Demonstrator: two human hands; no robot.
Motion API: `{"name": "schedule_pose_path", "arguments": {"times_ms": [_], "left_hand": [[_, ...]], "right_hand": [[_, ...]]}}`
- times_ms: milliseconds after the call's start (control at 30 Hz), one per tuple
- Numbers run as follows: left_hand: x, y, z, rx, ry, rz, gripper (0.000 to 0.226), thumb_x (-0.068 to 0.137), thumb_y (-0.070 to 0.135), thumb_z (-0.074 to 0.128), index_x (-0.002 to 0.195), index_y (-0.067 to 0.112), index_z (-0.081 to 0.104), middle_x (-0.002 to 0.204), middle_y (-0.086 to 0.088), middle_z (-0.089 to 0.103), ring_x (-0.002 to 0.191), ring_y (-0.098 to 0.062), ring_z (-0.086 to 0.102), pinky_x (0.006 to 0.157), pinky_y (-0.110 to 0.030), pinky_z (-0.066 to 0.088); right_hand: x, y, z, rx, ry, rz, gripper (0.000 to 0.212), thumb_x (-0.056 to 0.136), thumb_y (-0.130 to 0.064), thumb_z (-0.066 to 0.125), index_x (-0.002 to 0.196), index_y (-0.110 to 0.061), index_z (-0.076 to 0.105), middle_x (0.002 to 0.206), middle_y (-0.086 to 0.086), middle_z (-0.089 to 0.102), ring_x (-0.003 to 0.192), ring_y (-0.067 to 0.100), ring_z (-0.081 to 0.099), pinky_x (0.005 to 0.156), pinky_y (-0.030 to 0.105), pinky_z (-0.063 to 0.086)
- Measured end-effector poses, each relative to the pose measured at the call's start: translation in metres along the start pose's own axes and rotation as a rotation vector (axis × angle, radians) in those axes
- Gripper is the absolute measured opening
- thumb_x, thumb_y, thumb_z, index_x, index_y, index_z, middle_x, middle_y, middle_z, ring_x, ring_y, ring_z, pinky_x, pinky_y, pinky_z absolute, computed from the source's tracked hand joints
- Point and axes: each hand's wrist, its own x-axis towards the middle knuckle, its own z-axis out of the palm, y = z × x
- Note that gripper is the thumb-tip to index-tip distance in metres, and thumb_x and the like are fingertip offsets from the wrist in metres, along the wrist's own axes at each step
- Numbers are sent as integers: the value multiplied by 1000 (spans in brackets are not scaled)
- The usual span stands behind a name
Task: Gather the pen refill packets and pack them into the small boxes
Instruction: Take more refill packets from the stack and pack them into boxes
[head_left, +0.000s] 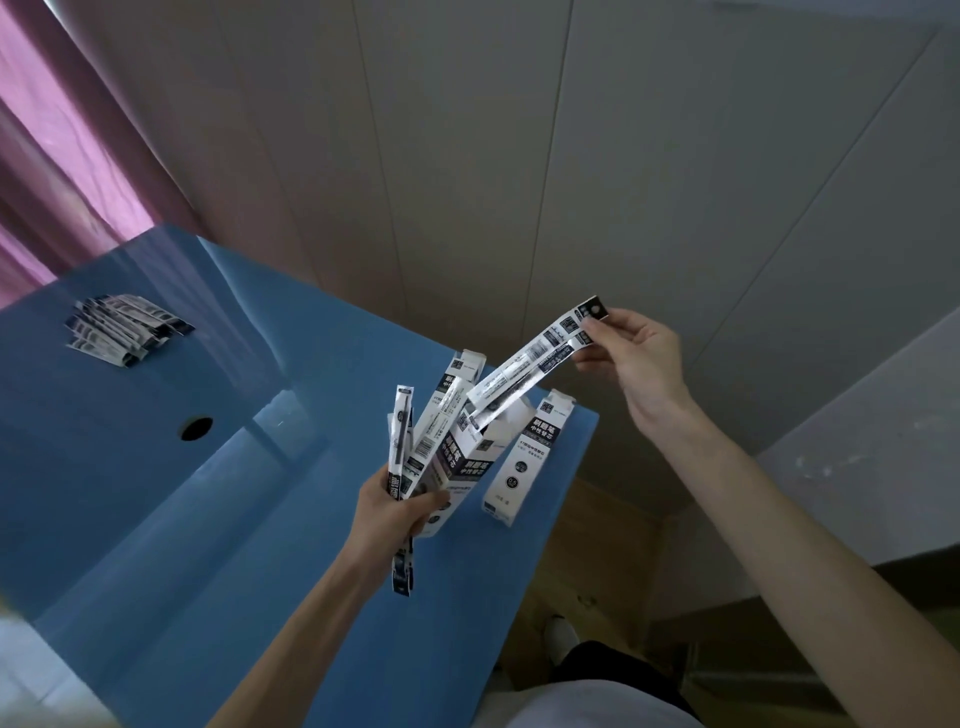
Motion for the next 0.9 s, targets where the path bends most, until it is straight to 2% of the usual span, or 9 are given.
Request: {"name": "schedule_pose_path", "arguments": {"times_ms": [200,367,500,700,900], "left_hand": [[1,4,-2,-60,-12,-1,28,80,-9,79,98,4,62,75,-16,53,48,-12,38,46,-23,37],[2,5,-8,-59,-24,4,31,79,-7,81,101,-1,61,81,-18,58,49,-13,36,46,-24,36],[1,4,-9,-64,-27,15,29,78,-8,80,96,1,59,77,-16,52,49,-14,32,45,-25,31],[0,5,-8,-46,-53,11,30,79,-6,81,98,2,59,85,-20,60,50,-15,35,47,-26,33],[-2,11,-4,-47,-68,27,29,79,-10,79,96,3,59,85,-20,59,49,-13,35,45,-24,33]], "right_hand": [[-1,-3,0,-117,3,-84,12,97,-7,68,107,-11,72,93,8,80,68,19,73,61,25,60],[2,-11,0,-182,0,-156,10,97,-10,68,105,-15,73,91,3,80,71,21,74,61,26,60],[3,-19,0,-234,-24,-206,11,98,-10,68,106,-15,73,91,2,80,74,24,75,62,26,60],[1,-29,2,-321,-83,-306,11,97,-13,70,106,-18,74,94,1,79,81,20,75,65,28,61],[-3,-35,11,-353,-98,-384,15,96,-14,71,110,-18,75,97,-2,78,85,16,74,70,28,62]]}}
